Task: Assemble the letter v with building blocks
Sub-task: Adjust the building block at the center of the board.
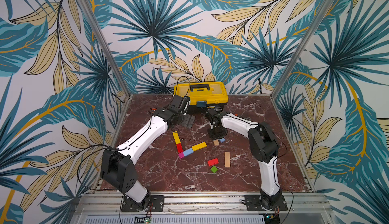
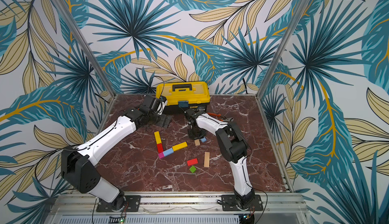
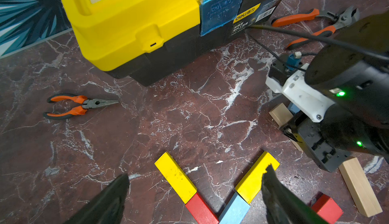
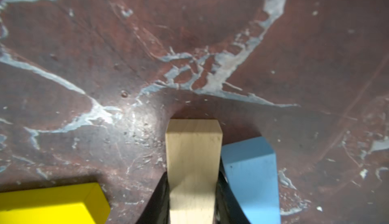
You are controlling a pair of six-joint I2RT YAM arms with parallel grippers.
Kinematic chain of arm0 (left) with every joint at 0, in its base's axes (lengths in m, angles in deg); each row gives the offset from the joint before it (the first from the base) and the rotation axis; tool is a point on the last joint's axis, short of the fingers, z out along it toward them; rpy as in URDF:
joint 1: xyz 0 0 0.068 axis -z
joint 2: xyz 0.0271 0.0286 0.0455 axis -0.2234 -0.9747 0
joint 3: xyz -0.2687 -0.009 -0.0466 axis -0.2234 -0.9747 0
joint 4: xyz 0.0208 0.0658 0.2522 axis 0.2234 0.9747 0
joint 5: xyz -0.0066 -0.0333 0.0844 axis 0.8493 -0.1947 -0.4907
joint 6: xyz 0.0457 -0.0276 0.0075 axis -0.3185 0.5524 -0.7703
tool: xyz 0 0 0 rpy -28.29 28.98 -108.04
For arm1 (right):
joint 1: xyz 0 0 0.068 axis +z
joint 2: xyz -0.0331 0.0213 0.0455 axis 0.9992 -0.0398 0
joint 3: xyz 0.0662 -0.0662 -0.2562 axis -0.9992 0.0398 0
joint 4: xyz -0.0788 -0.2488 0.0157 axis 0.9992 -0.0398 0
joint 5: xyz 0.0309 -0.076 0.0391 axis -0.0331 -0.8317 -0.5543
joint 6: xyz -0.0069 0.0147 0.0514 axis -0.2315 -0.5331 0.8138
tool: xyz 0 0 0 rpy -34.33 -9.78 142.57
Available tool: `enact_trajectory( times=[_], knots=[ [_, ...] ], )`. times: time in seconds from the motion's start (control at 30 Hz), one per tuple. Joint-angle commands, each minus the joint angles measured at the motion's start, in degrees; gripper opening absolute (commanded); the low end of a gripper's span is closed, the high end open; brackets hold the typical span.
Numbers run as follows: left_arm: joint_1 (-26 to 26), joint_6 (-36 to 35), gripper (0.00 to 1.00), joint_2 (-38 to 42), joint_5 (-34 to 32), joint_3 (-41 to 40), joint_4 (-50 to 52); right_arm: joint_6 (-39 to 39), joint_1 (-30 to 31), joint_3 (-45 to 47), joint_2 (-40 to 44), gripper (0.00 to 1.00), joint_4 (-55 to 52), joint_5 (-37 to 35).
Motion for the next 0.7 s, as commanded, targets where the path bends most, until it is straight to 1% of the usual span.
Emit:
enact_trajectory(
  times=[0.0,0.3,0.43,0.6,0.67],
  knots=[
    [-0.3,0.4,0.99,0.3,0.6,2.1,-1.3,1.4,-1.8,4.1,1.2,0.24,-2.2,-1.4],
    [-0.3,0.5,0.99,0.3,1.1,1.7,-1.7,1.3,-3.6,9.8,5.1,0.25,-1.7,-4.1],
    [-0.2,0.4,0.99,0.4,0.9,1.6,-1.7,-0.6,-3.3,10.9,7.3,0.24,-0.5,-4.6],
    [-0.3,0.5,0.99,0.5,0.9,1.6,-2.0,-5.8,-1.2,7.5,7.9,0.24,-2.7,-6.9],
    [-0.3,0.6,0.99,0.4,0.9,1.7,-2.1,-7.8,-0.6,5.9,7.4,0.24,-3.4,-6.4]
  ],
)
